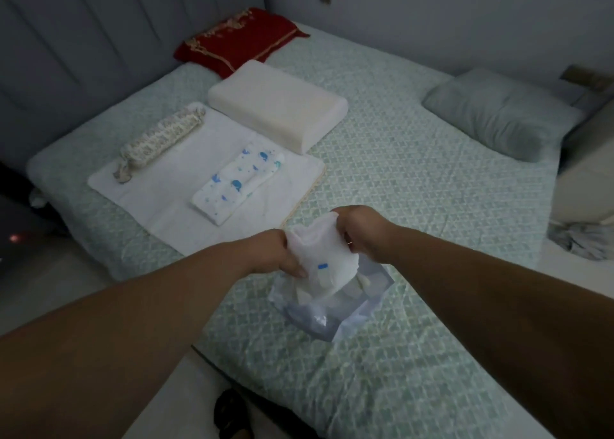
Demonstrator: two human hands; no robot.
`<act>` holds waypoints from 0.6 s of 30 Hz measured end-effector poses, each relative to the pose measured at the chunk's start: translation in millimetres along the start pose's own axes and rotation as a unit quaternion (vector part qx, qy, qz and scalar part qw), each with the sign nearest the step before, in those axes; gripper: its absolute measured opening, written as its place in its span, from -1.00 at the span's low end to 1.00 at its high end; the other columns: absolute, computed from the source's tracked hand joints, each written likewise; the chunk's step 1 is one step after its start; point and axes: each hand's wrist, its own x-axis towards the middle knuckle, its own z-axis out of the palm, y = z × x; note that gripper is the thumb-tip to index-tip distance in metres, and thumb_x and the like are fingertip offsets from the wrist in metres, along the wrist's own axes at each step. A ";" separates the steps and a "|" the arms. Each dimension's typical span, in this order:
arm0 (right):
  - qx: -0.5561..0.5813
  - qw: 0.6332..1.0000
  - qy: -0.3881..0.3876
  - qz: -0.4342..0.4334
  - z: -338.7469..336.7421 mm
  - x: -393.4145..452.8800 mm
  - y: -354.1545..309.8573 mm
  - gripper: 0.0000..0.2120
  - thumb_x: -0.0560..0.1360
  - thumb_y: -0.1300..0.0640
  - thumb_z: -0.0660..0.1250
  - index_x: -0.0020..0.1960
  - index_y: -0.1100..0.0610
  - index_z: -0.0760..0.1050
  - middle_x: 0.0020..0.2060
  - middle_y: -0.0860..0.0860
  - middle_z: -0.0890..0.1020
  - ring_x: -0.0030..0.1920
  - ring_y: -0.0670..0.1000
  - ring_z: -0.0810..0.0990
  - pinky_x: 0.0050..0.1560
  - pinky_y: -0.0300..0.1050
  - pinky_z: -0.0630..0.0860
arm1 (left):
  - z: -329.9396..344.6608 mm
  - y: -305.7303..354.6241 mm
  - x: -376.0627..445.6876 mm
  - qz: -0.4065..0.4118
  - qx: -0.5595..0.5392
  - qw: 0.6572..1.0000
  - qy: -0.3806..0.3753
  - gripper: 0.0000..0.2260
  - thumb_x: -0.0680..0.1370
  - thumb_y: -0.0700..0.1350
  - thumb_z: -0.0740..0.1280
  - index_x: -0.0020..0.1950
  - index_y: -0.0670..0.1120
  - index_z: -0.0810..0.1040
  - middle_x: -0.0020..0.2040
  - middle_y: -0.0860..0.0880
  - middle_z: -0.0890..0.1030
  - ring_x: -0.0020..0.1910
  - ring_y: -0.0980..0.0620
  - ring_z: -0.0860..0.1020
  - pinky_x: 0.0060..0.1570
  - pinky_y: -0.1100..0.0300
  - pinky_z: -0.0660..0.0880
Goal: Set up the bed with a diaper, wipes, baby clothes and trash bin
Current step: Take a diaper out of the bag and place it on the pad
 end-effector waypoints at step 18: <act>-0.044 0.993 -0.099 0.048 194.6 60.3 -35.0 -0.42 0.30 -0.07 0.57 0.19 0.23 0.56 0.15 0.22 0.62 0.11 0.23 0.62 0.06 0.18 0.60 | -144.0 -160.4 -55.0 -0.084 -0.164 0.935 0.304 -0.57 0.59 0.12 0.32 0.34 -0.13 0.47 0.22 -0.11 0.57 0.13 -0.11 0.56 0.19 -0.03 0.50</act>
